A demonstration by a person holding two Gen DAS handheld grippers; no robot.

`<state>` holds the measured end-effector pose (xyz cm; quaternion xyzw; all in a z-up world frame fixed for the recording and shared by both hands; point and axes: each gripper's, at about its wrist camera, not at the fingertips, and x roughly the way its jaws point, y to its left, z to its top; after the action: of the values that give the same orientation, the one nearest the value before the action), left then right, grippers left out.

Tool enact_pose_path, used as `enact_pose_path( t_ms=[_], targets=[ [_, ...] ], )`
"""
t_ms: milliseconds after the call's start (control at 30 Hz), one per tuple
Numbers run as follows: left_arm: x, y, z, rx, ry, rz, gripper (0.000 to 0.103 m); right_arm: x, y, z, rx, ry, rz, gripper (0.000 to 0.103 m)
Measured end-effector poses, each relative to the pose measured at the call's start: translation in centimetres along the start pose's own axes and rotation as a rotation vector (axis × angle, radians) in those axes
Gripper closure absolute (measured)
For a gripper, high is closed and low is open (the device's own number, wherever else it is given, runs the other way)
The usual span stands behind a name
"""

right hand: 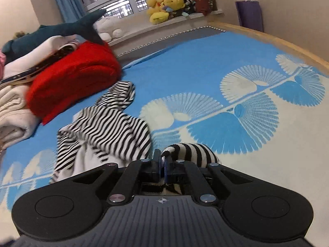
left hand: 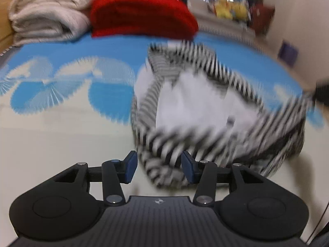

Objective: Fold small clothes
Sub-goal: 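Grasp the striped garment's hem with the left gripper while the right gripper grasps another hem edge, then lift the striped garment high with both grippers and shake it out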

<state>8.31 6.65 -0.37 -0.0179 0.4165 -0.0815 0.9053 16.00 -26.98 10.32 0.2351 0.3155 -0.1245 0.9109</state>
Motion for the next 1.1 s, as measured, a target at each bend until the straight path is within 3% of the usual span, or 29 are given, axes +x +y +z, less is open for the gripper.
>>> enact_pose_path(
  t_ms=[133, 167, 267, 367, 467, 533, 600, 667, 700, 733, 767, 800, 833, 900, 1000, 1100],
  targets=[
    [4.6, -0.9, -1.8, 0.101, 0.117, -0.129, 0.051, 3.1, -0.5, 0.7, 0.015, 0.03, -0.062, 0.101],
    [5.3, -1.6, -1.8, 0.146, 0.107, -0.131, 0.05, 4.1, -0.9, 0.7, 0.024, 0.043, -0.073, 0.101],
    [7.0, -2.9, -1.6, 0.262, 0.054, -0.043, 0.037, 7.3, -2.3, 0.5, 0.047, 0.097, -0.061, 0.101],
    [8.1, -1.7, -1.1, 0.219, 0.092, -0.055, 0.037, 8.0, -3.3, 0.2, 0.046, 0.105, -0.065, 0.101],
    [7.1, -0.5, -0.4, 0.208, 0.09, -0.114, 0.037, 8.6, -4.2, 0.3, 0.041, 0.125, -0.055, 0.1],
    [6.5, 0.4, -0.1, 0.165, 0.093, -0.172, 0.031, 8.8, -4.9, 0.2, 0.052, 0.139, -0.034, 0.1],
    [6.9, 1.0, -0.2, 0.111, 0.117, -0.175, 0.03, 9.1, -5.7, -0.3, 0.08, 0.169, -0.021, 0.098],
    [7.3, 0.8, -0.2, 0.102, 0.136, -0.18, 0.031, 9.2, -6.6, -0.9, 0.117, 0.212, -0.004, 0.09],
    [7.5, 0.5, -0.1, 0.108, 0.136, -0.186, 0.031, 9.1, -7.1, -1.2, 0.138, 0.232, 0.005, 0.08],
    [7.6, 0.1, -0.1, 0.114, 0.129, -0.187, 0.034, 8.9, -7.5, -1.5, 0.158, 0.243, 0.009, 0.065],
    [7.5, -0.3, 0.0, 0.121, 0.116, -0.185, 0.041, 8.6, -8.1, -1.7, 0.186, 0.251, 0.012, 0.056],
    [7.4, -0.6, 0.0, 0.126, 0.099, -0.181, 0.061, 8.0, -8.9, -2.0, 0.22, 0.254, 0.017, 0.046],
    [7.3, -0.9, 0.2, 0.128, 0.077, -0.166, 0.085, 7.4, -9.7, -2.2, 0.258, 0.253, 0.028, 0.042],
    [6.8, -0.9, 0.7, 0.111, 0.057, -0.134, 0.089, 6.0, -11.8, -2.8, 0.354, 0.257, 0.065, 0.04],
    [4.7, -0.3, 1.4, 0.069, 0.01, -0.145, 0.09, 4.6, -14.1, -4.6, 0.487, 0.296, 0.115, 0.04],
    [2.6, 0.7, 1.3, 0.039, -0.023, -0.134, 0.09, 4.2, -13.0, -5.8, 0.4, 0.304, 0.158, 0.041]
  ],
)
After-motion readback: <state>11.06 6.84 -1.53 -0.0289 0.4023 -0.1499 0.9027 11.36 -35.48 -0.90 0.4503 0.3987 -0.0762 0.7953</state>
